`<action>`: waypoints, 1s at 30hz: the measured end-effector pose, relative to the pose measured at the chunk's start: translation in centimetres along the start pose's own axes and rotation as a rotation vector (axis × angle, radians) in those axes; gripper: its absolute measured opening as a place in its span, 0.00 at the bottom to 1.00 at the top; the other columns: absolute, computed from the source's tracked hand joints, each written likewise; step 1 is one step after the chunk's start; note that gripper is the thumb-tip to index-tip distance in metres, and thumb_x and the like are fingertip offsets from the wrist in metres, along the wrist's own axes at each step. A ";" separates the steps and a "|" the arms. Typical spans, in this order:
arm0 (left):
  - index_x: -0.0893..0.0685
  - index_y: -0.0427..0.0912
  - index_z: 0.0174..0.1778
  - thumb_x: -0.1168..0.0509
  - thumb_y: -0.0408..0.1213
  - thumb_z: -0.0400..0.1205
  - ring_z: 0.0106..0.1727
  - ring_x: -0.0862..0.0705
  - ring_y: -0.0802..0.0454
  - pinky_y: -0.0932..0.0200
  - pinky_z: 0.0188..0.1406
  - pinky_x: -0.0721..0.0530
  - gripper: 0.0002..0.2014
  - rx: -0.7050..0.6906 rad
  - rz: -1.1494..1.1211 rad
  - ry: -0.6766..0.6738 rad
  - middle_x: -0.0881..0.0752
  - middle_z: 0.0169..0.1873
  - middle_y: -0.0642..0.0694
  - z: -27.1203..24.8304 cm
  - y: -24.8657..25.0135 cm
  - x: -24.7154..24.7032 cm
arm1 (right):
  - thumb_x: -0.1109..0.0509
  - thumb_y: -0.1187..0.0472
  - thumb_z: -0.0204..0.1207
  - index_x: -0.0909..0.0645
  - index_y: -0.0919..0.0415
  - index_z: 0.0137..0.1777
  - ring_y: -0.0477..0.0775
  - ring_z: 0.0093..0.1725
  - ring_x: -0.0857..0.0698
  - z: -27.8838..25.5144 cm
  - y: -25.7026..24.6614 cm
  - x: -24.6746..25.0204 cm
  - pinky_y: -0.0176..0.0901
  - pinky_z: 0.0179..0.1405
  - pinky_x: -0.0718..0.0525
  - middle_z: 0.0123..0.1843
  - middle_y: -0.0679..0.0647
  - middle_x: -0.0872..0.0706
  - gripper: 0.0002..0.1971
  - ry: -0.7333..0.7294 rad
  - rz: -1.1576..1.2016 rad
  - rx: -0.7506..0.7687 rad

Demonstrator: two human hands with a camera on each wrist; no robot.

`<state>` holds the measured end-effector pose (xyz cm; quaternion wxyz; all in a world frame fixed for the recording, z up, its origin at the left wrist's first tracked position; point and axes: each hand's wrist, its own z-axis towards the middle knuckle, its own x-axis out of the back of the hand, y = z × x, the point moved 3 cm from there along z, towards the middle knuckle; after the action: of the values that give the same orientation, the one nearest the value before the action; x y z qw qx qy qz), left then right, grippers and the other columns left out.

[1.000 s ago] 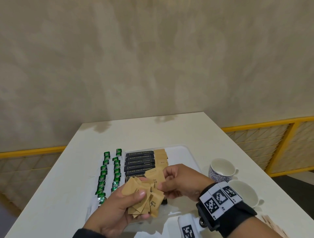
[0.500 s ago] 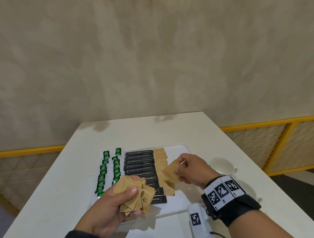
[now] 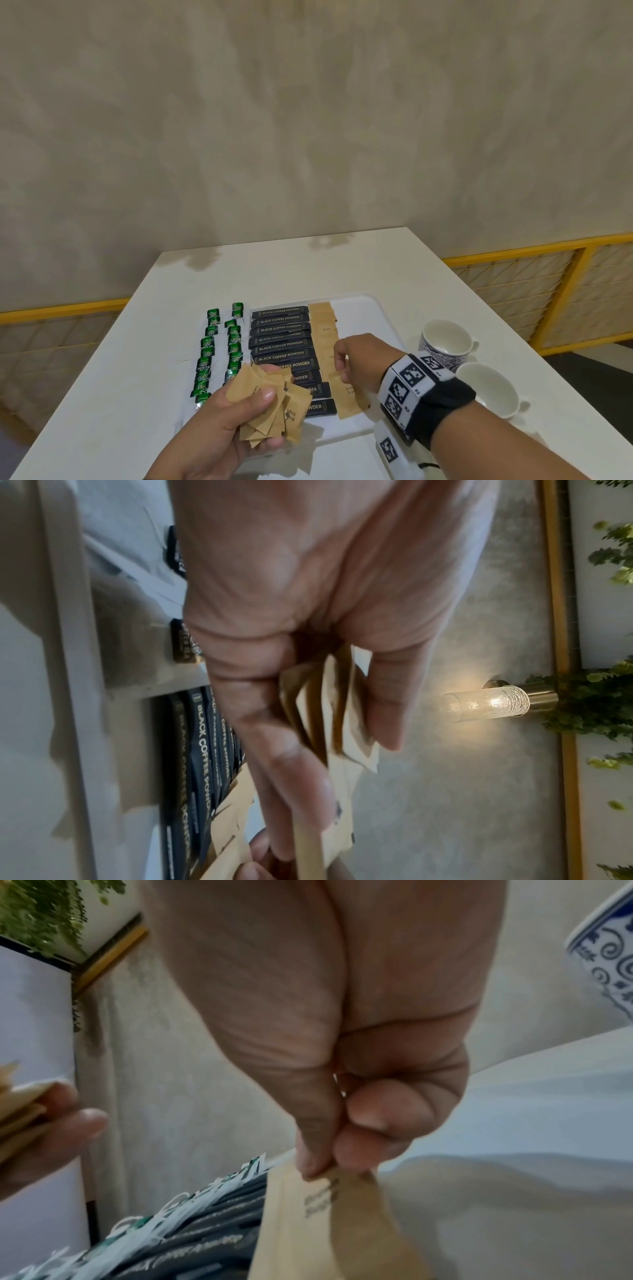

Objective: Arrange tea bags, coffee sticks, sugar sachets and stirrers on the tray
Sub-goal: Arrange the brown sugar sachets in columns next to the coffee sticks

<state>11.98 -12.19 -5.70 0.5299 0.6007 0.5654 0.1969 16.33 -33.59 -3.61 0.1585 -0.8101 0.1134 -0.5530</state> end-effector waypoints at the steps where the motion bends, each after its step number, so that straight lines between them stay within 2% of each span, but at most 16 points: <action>1: 0.14 0.41 0.59 0.22 0.34 0.67 0.43 0.12 0.37 0.46 0.35 0.12 0.23 0.004 0.002 -0.002 0.13 0.56 0.30 0.0 0.0 0.1 | 0.45 0.73 0.79 0.22 0.57 0.48 0.43 0.37 0.22 0.1 0.0 -0.2 0.29 0.32 0.29 0.45 0.49 0.17 0.13 0.008 0.040 -0.010; 3: 0.12 0.43 0.57 0.19 0.36 0.66 0.43 0.12 0.37 0.44 0.38 0.11 0.23 0.003 0.011 -0.002 0.12 0.56 0.32 -0.1 0.0 0.3 | 0.45 0.73 0.79 0.25 0.56 0.44 0.41 0.34 0.24 0.0 0.1 -0.3 0.26 0.29 0.29 0.41 0.47 0.20 0.13 0.025 0.100 -0.025; 4: 0.12 0.44 0.57 0.18 0.37 0.65 0.43 0.11 0.38 0.44 0.38 0.11 0.23 0.003 0.015 -0.001 0.11 0.55 0.33 -0.1 -0.1 0.4 | 0.42 0.72 0.80 0.26 0.55 0.44 0.43 0.36 0.23 0.0 0.2 -0.3 0.26 0.29 0.29 0.41 0.47 0.21 0.11 0.036 0.117 -0.036; 7: 0.14 0.43 0.59 0.22 0.36 0.68 0.42 0.11 0.39 0.44 0.38 0.10 0.22 0.011 0.026 0.009 0.10 0.52 0.33 -0.1 -0.1 0.5 | 0.35 0.65 0.80 0.25 0.55 0.52 0.49 0.47 0.23 0.4 1.2 0.1 0.33 0.43 0.24 0.50 0.49 0.21 0.05 0.096 0.071 -0.109; 9: 0.12 0.43 0.57 0.16 0.39 0.63 0.42 0.11 0.38 0.46 0.35 0.11 0.26 0.034 0.045 -0.022 0.11 0.52 0.32 -0.1 -0.1 0.2 | 0.33 0.61 0.80 0.26 0.56 0.45 0.51 0.47 0.23 0.6 1.8 0.0 0.36 0.48 0.23 0.45 0.50 0.21 0.04 0.059 0.055 -0.188; 10: 0.12 0.43 0.57 0.16 0.39 0.59 0.42 0.12 0.37 0.47 0.34 0.11 0.29 0.055 0.062 -0.052 0.11 0.53 0.31 0.1 -0.2 -0.1 | 0.31 0.60 0.78 0.28 0.56 0.38 0.52 0.44 0.23 0.6 2.0 -0.1 0.37 0.46 0.22 0.40 0.50 0.23 0.10 0.031 0.066 -0.218; 12: 0.15 0.39 0.61 0.18 0.36 0.61 0.40 0.12 0.37 0.49 0.32 0.12 0.31 0.095 0.106 -0.121 0.12 0.52 0.29 0.5 -0.4 -1.0 | 0.25 0.57 0.72 0.30 0.55 0.32 0.52 0.36 0.20 0.4 2.3 -0.1 0.38 0.37 0.19 0.34 0.50 0.22 0.15 -0.018 0.134 -0.260; 14: 0.17 0.35 0.64 0.19 0.35 0.64 0.38 0.13 0.38 0.49 0.31 0.12 0.31 0.113 0.145 -0.177 0.13 0.50 0.29 1.0 -0.7 -1.8 | 0.21 0.59 0.67 0.26 0.55 0.36 0.48 0.28 0.21 -0.6 2.2 -0.1 0.35 0.28 0.23 0.30 0.48 0.22 0.13 -0.050 0.179 -0.278; 15: 0.18 0.35 0.65 0.20 0.35 0.65 0.38 0.12 0.38 0.50 0.31 0.12 0.30 0.114 0.154 -0.197 0.13 0.50 0.29 1.2 -0.7 -2.1 | 0.20 0.59 0.66 0.24 0.56 0.42 0.45 0.28 0.22 -1.1 2.1 -0.3 0.34 0.27 0.24 0.32 0.47 0.21 0.13 -0.059 0.175 -0.268; 17: 0.18 0.36 0.65 0.21 0.35 0.67 0.40 0.12 0.37 0.50 0.31 0.12 0.29 0.112 0.165 -0.222 0.13 0.53 0.30 1.6 -0.8 -2.2 | 0.19 0.57 0.65 0.24 0.56 0.54 0.45 0.37 0.19 -1.6 2.1 -1.1 0.35 0.33 0.20 0.42 0.47 0.20 0.21 -0.054 0.153 -0.239; 19: 0.18 0.37 0.66 0.22 0.35 0.67 0.40 0.12 0.37 0.51 0.30 0.12 0.29 0.112 0.169 -0.233 0.13 0.55 0.28 1.7 -0.9 -2.0 | 0.18 0.55 0.64 0.28 0.56 0.60 0.50 0.45 0.18 -1.7 2.1 -1.8 0.37 0.39 0.18 0.50 0.48 0.21 0.27 -0.008 0.157 -0.224; 22: 0.17 0.36 0.66 0.20 0.32 0.65 0.37 0.12 0.37 0.50 0.29 0.12 0.30 0.133 0.163 -0.221 0.16 0.56 0.24 1.9 -1.1 -1.6 | 0.20 0.54 0.66 0.30 0.55 0.58 0.51 0.48 0.20 -1.5 2.1 -2.0 0.36 0.39 0.21 0.51 0.48 0.23 0.26 0.016 0.157 -0.201; 24: 0.16 0.34 0.63 0.21 0.30 0.64 0.35 0.13 0.39 0.52 0.28 0.13 0.28 0.142 0.172 -0.191 0.14 0.52 0.25 1.9 -1.1 -1.4 | 0.21 0.54 0.67 0.29 0.55 0.59 0.50 0.47 0.20 -1.6 2.1 -2.0 0.36 0.39 0.21 0.51 0.48 0.23 0.25 0.015 0.158 -0.195; 26: 0.13 0.34 0.59 0.19 0.31 0.63 0.35 0.13 0.39 0.50 0.28 0.12 0.27 0.175 0.167 -0.170 0.13 0.48 0.30 1.8 -1.1 -1.3 | 0.21 0.54 0.67 0.28 0.55 0.59 0.50 0.46 0.21 -1.6 2.0 -2.0 0.34 0.35 0.23 0.51 0.48 0.23 0.25 0.024 0.157 -0.198; 28: 0.13 0.37 0.58 0.17 0.34 0.60 0.38 0.14 0.39 0.50 0.29 0.13 0.28 0.211 0.178 -0.154 0.13 0.48 0.32 1.8 -1.2 -1.1 | 0.21 0.55 0.67 0.28 0.54 0.58 0.49 0.45 0.21 -1.6 1.9 -2.0 0.33 0.30 0.26 0.50 0.47 0.23 0.23 0.035 0.165 -0.200; 30: 0.12 0.39 0.56 0.14 0.36 0.55 0.39 0.14 0.39 0.51 0.29 0.13 0.32 0.228 0.205 -0.132 0.12 0.49 0.32 1.9 -1.3 -0.9 | 0.22 0.56 0.68 0.28 0.55 0.59 0.50 0.45 0.21 -1.4 1.9 -1.9 0.33 0.31 0.25 0.51 0.48 0.22 0.23 0.046 0.168 -0.200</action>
<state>12.71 -14.02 -7.23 0.4714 0.7230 0.4839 0.1447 14.31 -34.80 -5.50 0.1201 -0.7965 0.2393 -0.5421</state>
